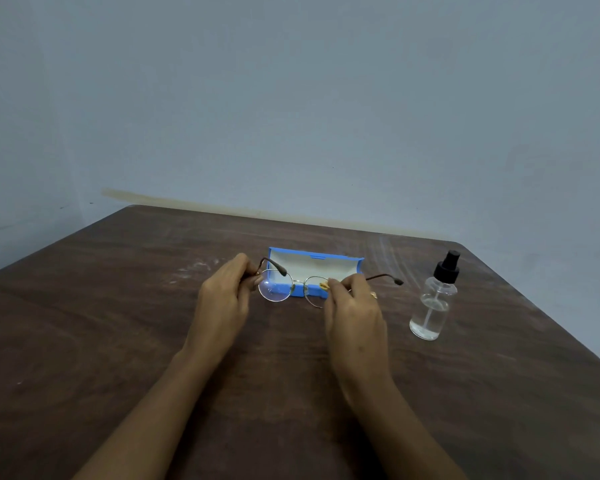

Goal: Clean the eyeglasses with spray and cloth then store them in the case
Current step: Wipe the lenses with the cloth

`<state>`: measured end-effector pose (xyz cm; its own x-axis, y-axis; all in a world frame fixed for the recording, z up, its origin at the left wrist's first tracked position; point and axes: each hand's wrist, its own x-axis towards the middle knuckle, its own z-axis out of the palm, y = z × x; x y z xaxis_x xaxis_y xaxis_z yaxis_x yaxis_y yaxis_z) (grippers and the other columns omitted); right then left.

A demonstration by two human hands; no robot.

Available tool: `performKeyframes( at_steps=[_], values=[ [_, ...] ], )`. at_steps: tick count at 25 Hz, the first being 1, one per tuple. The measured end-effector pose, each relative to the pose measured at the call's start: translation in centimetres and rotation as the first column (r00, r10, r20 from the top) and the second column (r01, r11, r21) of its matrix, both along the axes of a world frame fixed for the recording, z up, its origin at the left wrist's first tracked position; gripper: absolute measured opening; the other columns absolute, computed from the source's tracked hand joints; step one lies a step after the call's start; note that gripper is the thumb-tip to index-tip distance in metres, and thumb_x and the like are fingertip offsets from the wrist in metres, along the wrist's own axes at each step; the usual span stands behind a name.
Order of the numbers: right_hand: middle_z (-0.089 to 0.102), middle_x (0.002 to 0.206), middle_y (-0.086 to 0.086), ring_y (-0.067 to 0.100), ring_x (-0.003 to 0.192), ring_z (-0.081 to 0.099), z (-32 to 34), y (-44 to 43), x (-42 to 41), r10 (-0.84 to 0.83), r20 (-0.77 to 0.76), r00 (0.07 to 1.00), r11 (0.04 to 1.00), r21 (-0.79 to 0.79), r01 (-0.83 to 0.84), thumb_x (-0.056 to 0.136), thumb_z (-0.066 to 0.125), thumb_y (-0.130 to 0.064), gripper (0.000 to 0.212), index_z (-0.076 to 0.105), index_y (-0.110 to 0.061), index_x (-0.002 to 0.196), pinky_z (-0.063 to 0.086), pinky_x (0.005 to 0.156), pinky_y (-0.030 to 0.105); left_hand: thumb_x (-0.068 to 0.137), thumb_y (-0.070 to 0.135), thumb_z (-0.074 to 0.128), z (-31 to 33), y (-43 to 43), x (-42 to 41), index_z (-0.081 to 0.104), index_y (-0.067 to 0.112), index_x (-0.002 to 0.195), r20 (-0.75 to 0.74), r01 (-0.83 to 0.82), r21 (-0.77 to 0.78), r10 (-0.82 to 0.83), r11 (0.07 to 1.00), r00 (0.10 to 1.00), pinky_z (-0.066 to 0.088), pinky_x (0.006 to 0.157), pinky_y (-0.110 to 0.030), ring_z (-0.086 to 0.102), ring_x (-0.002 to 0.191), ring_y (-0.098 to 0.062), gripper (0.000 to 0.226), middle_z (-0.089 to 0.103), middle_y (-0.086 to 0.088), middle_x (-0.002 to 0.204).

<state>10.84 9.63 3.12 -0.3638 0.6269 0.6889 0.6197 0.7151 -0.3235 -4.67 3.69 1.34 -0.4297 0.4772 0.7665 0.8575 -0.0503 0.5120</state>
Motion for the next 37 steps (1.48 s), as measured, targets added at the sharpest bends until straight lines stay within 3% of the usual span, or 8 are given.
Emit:
performKeyframes(
  at_steps=[3, 6, 12, 17, 22, 26, 30, 37],
  values=[
    [0.062, 0.069, 0.008, 0.021, 0.053, 0.059, 0.4, -0.1, -0.2, -0.033, 0.052, 0.998, 0.997, 0.070, 0.029, 0.051, 0.082, 0.005, 0.029, 0.066, -0.005, 0.073, 0.039, 0.034, 0.024, 0.083, 0.000, 0.058, -0.2, 0.0, 0.1, 0.047, 0.004, 0.070, 0.046, 0.028, -0.002, -0.028, 1.000, 0.999, 0.040, 0.058, -0.027, 0.058, 0.065, -0.026, 0.018, 0.065, -0.012, 0.072],
    [0.062, 0.068, 0.004, 0.018, 0.053, 0.060, 0.4, 0.1, -0.3, -0.042, 0.109, 0.993, 0.998, 0.053, 0.037, 0.048, 0.086, 0.000, 0.031, 0.068, -0.008, 0.071, 0.037, 0.033, 0.022, 0.082, -0.004, 0.058, -0.2, -0.1, 0.3, 0.047, 0.004, 0.070, 0.055, 0.072, 0.002, -0.072, 0.997, 0.996, 0.042, 0.057, -0.017, 0.058, 0.064, -0.019, 0.018, 0.065, -0.008, 0.070],
    [0.056, 0.096, 0.009, 0.023, 0.086, 0.056, -1.1, 1.3, -0.6, 0.135, 0.135, 0.982, 0.990, -0.063, -0.127, 0.089, 0.056, -0.015, 0.017, 0.062, -0.008, 0.103, 0.041, 0.056, 0.031, 0.079, -0.012, 0.054, -0.3, -0.3, 0.1, 0.044, 0.009, 0.068, 0.041, 0.058, 0.010, -0.059, 0.998, 0.997, 0.034, 0.054, -0.008, 0.052, 0.066, -0.013, 0.026, 0.057, 0.002, 0.062],
    [0.053, 0.101, 0.004, 0.019, 0.092, 0.051, -1.2, 1.2, -0.4, 0.186, 0.159, 0.970, 0.982, -0.069, -0.177, 0.093, 0.048, -0.020, 0.018, 0.062, -0.014, 0.103, 0.040, 0.063, 0.030, 0.084, -0.007, 0.053, -0.7, -0.1, -0.3, 0.045, 0.010, 0.071, 0.091, 0.078, -0.006, -0.077, 0.997, 0.993, 0.038, 0.052, -0.007, 0.055, 0.063, 0.009, 0.023, 0.054, 0.017, 0.064],
    [0.052, 0.105, 0.002, 0.017, 0.097, 0.050, -1.2, 1.2, 0.2, 0.196, 0.214, 0.957, 0.978, -0.111, -0.175, 0.095, 0.042, -0.024, 0.025, 0.063, -0.016, 0.107, 0.034, 0.065, 0.025, 0.086, -0.003, 0.051, -0.9, 0.1, -0.6, 0.043, 0.014, 0.073, 0.137, 0.011, -0.033, -0.007, 0.999, 0.991, 0.037, 0.051, -0.005, 0.056, 0.058, 0.002, 0.023, 0.053, 0.017, 0.062],
    [0.050, 0.108, 0.002, 0.018, 0.098, 0.050, -1.4, 1.4, 0.0, 0.085, 0.202, 0.976, 0.987, -0.154, -0.054, 0.095, 0.044, -0.022, 0.021, 0.061, -0.013, 0.103, 0.033, 0.064, 0.025, 0.083, -0.011, 0.047, -0.7, 0.1, -0.2, 0.039, 0.013, 0.070, 0.109, 0.044, -0.043, -0.039, 0.998, 0.993, 0.036, 0.053, -0.003, 0.053, 0.065, 0.012, 0.028, 0.049, 0.012, 0.061],
    [0.048, 0.104, 0.006, 0.023, 0.095, 0.051, -1.3, 1.3, -0.4, 0.043, 0.144, 0.989, 0.982, -0.189, -0.015, 0.094, 0.046, -0.026, 0.023, 0.058, -0.007, 0.095, 0.031, 0.064, 0.028, 0.071, -0.005, 0.036, -0.3, -0.1, 0.4, 0.044, 0.008, 0.070, 0.020, 0.078, -0.066, -0.076, 0.995, 0.997, 0.034, 0.057, -0.007, 0.046, 0.067, -0.011, 0.015, 0.053, -0.007, 0.063],
    [0.050, 0.101, 0.002, 0.018, 0.092, 0.048, -1.3, 1.0, -0.5, 0.104, 0.152, 0.983, 0.987, -0.134, -0.083, 0.093, 0.044, -0.022, 0.017, 0.058, -0.012, 0.094, 0.031, 0.061, 0.026, 0.070, -0.004, 0.036, -0.2, -0.1, 0.8, 0.045, 0.003, 0.071, 0.023, 0.072, -0.053, -0.071, 0.996, 0.997, 0.032, 0.057, -0.006, 0.041, 0.063, -0.008, 0.011, 0.053, -0.010, 0.063]
  ],
)
